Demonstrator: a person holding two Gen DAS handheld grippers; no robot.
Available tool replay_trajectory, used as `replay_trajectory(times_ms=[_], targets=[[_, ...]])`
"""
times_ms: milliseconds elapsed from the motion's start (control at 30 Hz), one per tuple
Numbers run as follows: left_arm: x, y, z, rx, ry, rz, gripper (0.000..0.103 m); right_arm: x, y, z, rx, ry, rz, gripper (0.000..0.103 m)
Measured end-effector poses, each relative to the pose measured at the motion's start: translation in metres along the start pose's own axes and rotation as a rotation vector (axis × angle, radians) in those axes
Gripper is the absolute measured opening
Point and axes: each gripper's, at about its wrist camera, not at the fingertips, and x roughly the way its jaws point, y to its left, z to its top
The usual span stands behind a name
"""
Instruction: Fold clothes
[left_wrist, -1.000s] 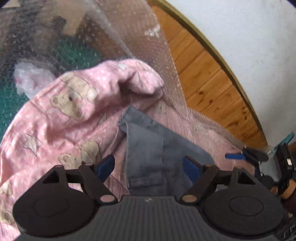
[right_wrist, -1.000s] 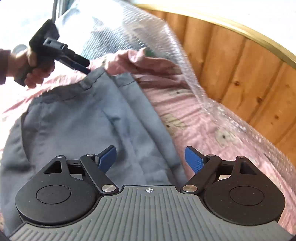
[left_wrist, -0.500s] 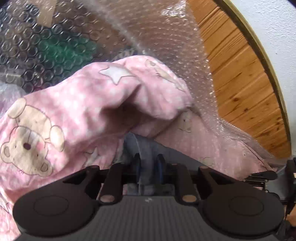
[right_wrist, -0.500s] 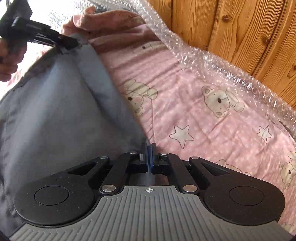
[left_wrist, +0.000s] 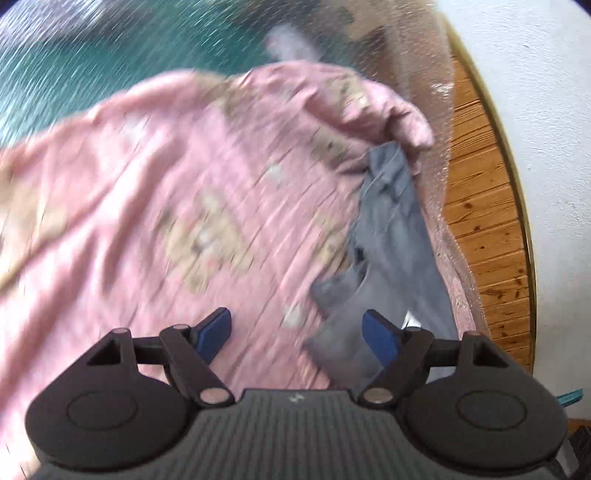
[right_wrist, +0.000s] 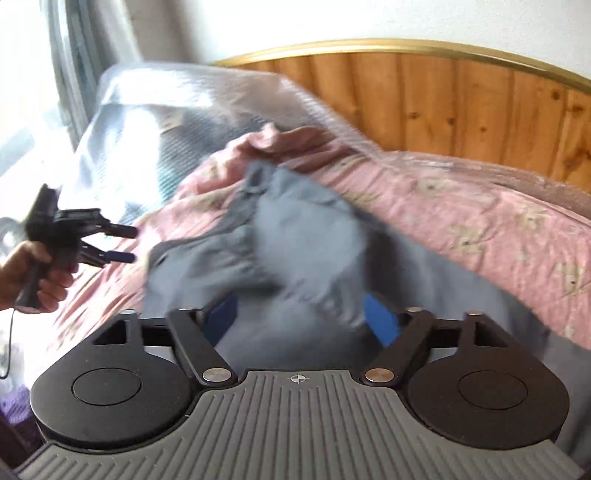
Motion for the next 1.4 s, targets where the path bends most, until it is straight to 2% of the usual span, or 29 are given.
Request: replay_trajectory(times_ms=[133, 200, 233, 267, 300, 333, 367, 433, 500, 600, 733, 767, 800, 833, 933, 967, 1000, 1033, 1067, 1100, 1133, 1200, 1233, 1267, 1400], targets=[[-0.001, 0.009, -0.031, -0.119, -0.013, -0.098, 0.078, 0.037, 0.106, 0.001, -0.495, 0.038, 0.027, 0.101], [-0.006, 0.003, -0.037, -0.114, -0.03, -0.133, 0.078, 0.077, 0.131, -0.004, -0.756, 0.095, -0.042, 0.101], [-0.009, -0.002, -0.038, -0.097, -0.042, -0.148, 0.078, 0.097, 0.139, -0.009, -0.875, 0.135, -0.08, 0.098], [-0.015, -0.006, -0.039, -0.084, -0.056, -0.165, 0.078, 0.104, 0.133, 0.002, -0.844, 0.159, -0.09, 0.08], [-0.02, -0.009, -0.04, -0.07, -0.068, -0.181, 0.079, 0.11, 0.124, 0.016, -0.786, 0.181, -0.095, 0.042], [-0.023, -0.013, -0.041, -0.054, -0.078, -0.197, 0.08, 0.115, 0.115, 0.03, -0.727, 0.201, -0.099, 0.026], [-0.025, -0.016, -0.043, -0.036, -0.085, -0.209, 0.081, 0.12, 0.106, 0.044, -0.668, 0.222, -0.103, 0.021], [-0.019, -0.024, -0.046, -0.006, -0.078, -0.203, 0.082, 0.11, 0.057, 0.079, -0.33, 0.179, -0.064, 0.022], [-0.001, -0.03, -0.049, 0.014, -0.042, -0.192, 0.082, 0.103, 0.015, 0.092, -0.094, 0.156, -0.039, 0.023], [0.034, -0.037, -0.051, 0.001, -0.014, -0.19, 0.082, 0.107, -0.02, 0.085, 0.122, 0.177, 0.017, 0.023], [0.066, -0.042, -0.047, -0.061, -0.046, -0.174, 0.082, 0.111, -0.023, 0.074, 0.198, 0.183, 0.032, 0.023], [0.07, -0.04, -0.047, -0.072, -0.055, -0.176, 0.065, 0.112, -0.023, 0.073, 0.215, 0.18, 0.038, 0.024], [0.072, -0.04, -0.048, -0.078, -0.063, -0.18, 0.016, 0.112, -0.022, 0.073, 0.229, 0.178, 0.046, 0.024], [0.069, -0.041, -0.049, -0.071, -0.068, -0.187, 0.006, 0.112, -0.021, 0.072, 0.24, 0.175, 0.056, 0.024], [0.03, -0.042, -0.054, -0.088, -0.153, -0.26, 0.005, 0.099, -0.006, 0.072, 0.218, 0.153, 0.137, 0.025], [0.011, -0.041, -0.055, -0.102, -0.183, -0.276, 0.006, 0.092, 0.004, 0.07, 0.195, 0.144, 0.176, 0.028], [-0.008, -0.038, -0.055, -0.105, -0.194, -0.247, 0.006, 0.086, 0.014, 0.066, 0.178, 0.135, 0.207, 0.036], [-0.019, -0.036, -0.057, -0.09, -0.185, -0.176, 0.007, 0.083, 0.025, 0.058, 0.162, 0.124, 0.228, 0.044], [-0.025, -0.032, -0.061, -0.065, -0.166, -0.096, 0.012, 0.081, 0.037, 0.049, 0.147, 0.112, 0.248, 0.073], [-0.03, -0.027, -0.065, -0.046, -0.151, -0.022, 0.02, 0.081, 0.048, 0.036, 0.123, 0.112, 0.247, 0.095], [-0.034, -0.02, -0.069, -0.04, -0.145, 0.042, 0.023, 0.082, 0.059, 0.022, 0.098, 0.113, 0.242, 0.095], [-0.043, -0.006, -0.075, -0.04, -0.141, 0.143, 0.024, 0.08, 0.068, -0.005, 0.083, 0.148, 0.178, 0.085], [-0.052, -0.001, -0.075, -0.069, -0.164, 0.13, 0.025, 0.071, 0.065, -0.018, 0.117, 0.148, 0.154, 0.085], [-0.058, 0.002, -0.075, -0.087, -0.178, 0.109, 0.031, 0.057, 0.056, -0.031, 0.177, 0.132, 0.137, 0.085], [-0.054, -0.015, -0.069, -0.076, -0.167, -0.042, 0.06, -0.012, -0.002, -0.098, 0.502, 0.079, 0.042, 0.087]])
